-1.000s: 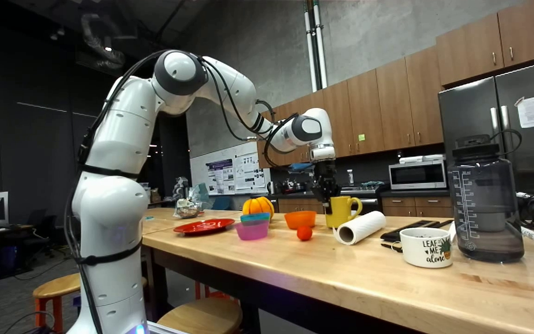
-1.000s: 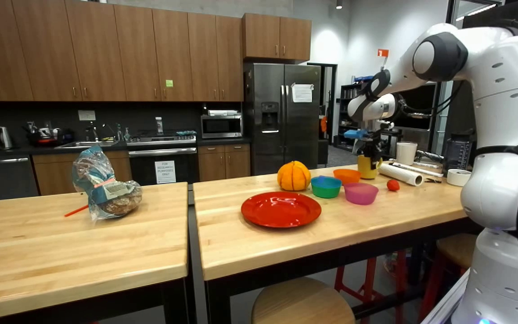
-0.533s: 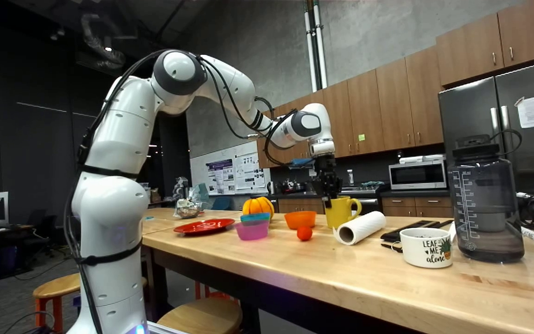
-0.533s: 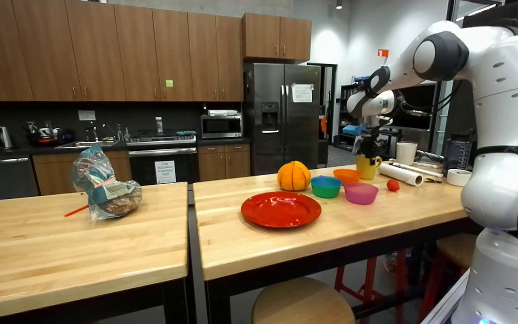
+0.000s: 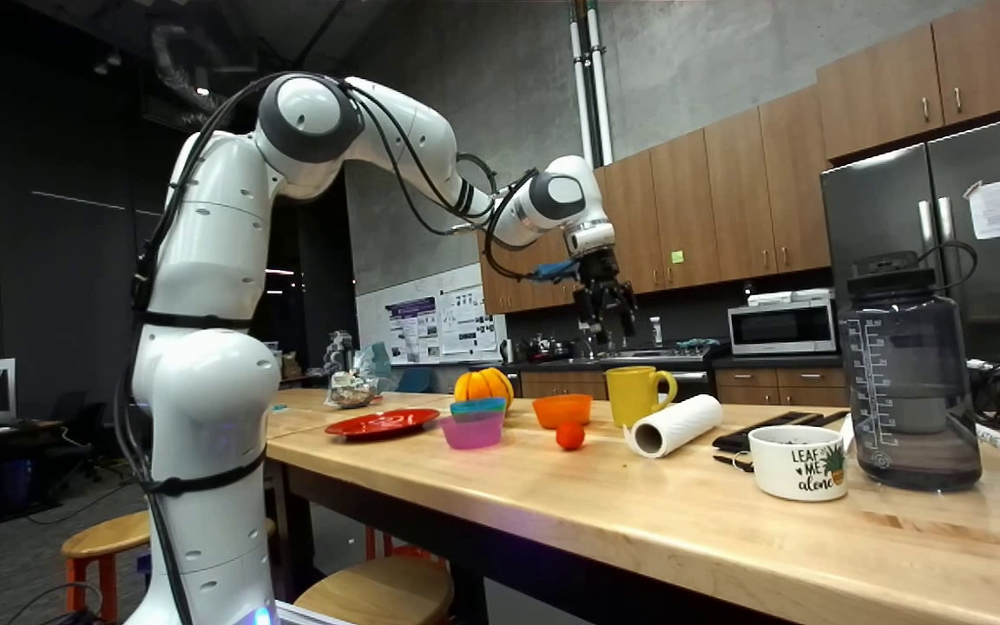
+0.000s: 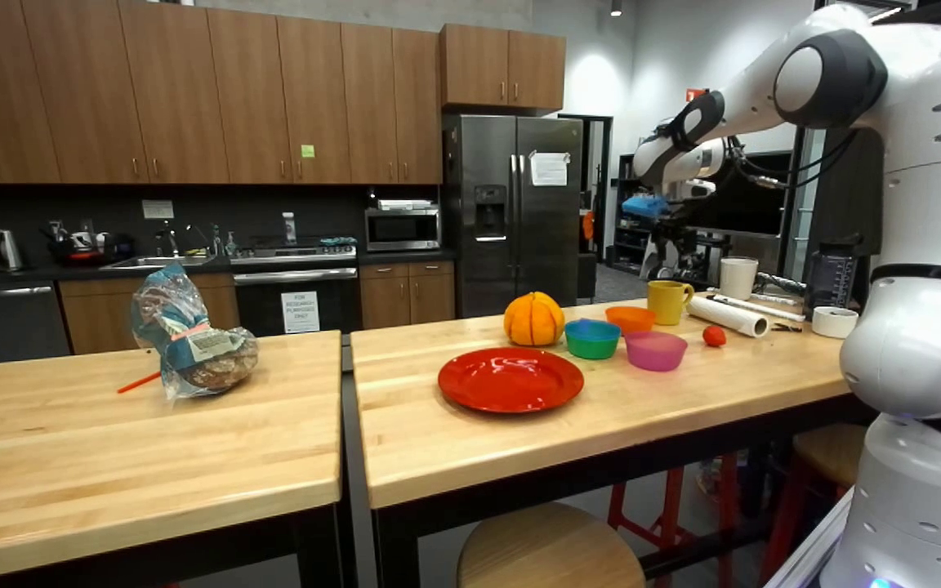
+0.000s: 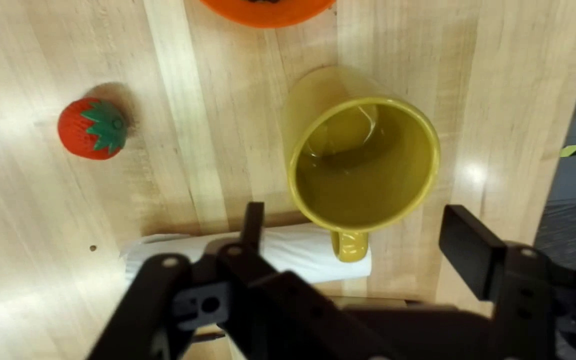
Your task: Pick up the yellow mug and put it on the table in between the orange bowl and the kitchen paper
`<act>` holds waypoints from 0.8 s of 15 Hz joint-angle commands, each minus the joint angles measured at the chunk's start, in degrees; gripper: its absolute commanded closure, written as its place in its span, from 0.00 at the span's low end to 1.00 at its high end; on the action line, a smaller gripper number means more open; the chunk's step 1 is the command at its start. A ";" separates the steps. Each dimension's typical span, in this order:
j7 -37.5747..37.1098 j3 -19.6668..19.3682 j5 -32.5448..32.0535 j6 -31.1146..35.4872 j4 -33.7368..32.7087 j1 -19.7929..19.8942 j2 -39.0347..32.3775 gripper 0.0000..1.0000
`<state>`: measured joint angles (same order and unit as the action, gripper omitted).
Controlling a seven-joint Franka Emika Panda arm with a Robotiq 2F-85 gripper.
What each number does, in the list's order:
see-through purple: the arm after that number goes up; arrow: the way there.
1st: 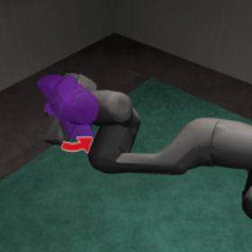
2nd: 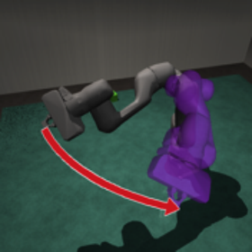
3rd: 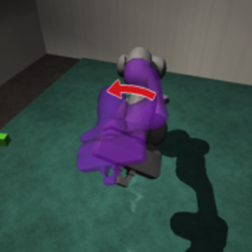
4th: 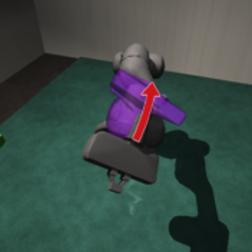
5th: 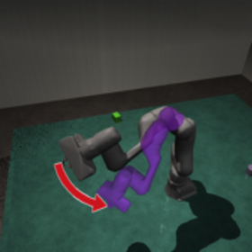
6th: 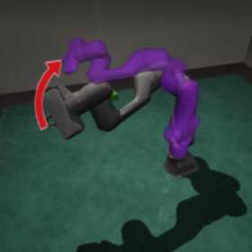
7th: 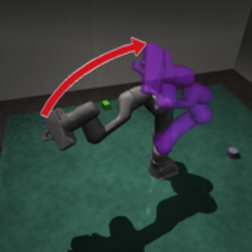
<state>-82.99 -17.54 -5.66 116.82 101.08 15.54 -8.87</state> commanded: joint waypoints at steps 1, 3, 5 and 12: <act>5.04 1.05 -1.63 -0.63 3.37 -1.45 7.91 0.00; 9.99 1.91 -0.69 -1.28 3.78 -1.83 10.71 0.00; 16.43 2.87 1.41 -1.50 4.46 -2.18 13.09 0.00; 36.23 5.81 7.23 -1.85 7.94 -3.97 18.39 0.00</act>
<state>-53.81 -12.65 -0.28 115.51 106.19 12.34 6.31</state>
